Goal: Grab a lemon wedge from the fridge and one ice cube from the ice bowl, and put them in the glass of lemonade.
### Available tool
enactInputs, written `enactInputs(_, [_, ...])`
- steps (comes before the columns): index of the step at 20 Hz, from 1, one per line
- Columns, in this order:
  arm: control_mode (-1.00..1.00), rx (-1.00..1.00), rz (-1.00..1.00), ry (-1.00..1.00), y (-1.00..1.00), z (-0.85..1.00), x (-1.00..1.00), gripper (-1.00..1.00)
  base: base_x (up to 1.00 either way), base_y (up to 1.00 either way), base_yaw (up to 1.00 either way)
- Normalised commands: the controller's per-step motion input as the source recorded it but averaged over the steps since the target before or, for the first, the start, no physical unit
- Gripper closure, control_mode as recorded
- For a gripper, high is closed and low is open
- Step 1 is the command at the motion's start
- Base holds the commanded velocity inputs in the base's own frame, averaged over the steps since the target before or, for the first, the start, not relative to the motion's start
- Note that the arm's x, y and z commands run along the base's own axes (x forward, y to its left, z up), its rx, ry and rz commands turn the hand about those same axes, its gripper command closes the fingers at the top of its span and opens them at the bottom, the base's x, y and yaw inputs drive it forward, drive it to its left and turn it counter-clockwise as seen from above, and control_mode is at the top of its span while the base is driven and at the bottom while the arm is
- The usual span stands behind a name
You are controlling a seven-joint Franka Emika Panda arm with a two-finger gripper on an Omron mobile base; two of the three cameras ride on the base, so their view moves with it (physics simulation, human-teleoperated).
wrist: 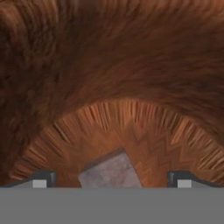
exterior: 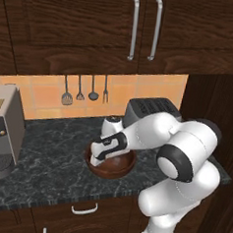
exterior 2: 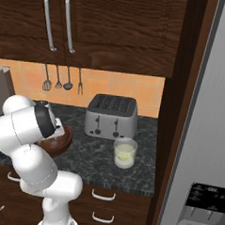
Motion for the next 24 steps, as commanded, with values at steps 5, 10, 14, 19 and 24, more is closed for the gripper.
enactInputs(5, [-1.0, 0.0, 0.0, 0.0, 0.0, -0.13, -0.01, -1.0, 0.0, 0.0, 0.0])
enactInputs(10, [-1.0, 0.0, 0.0, 0.0, 0.0, -0.2, 0.0, -1.0, 0.0, 0.0, 0.0])
enactInputs(14, [-1.0, 0.0, 0.0, 0.0, 0.0, -0.67, 0.0, -1.0, 0.0, 0.0, 0.0])
enactInputs(19, [-1.0, 0.0, 0.0, 0.0, 0.0, -0.1, 0.0, -1.0, 0.0, 0.0, 0.0])
enactInputs(24, [-1.0, 0.0, 0.0, 0.0, 0.0, 0.0, 0.0, -1.0, 0.0, 0.0, 0.0])
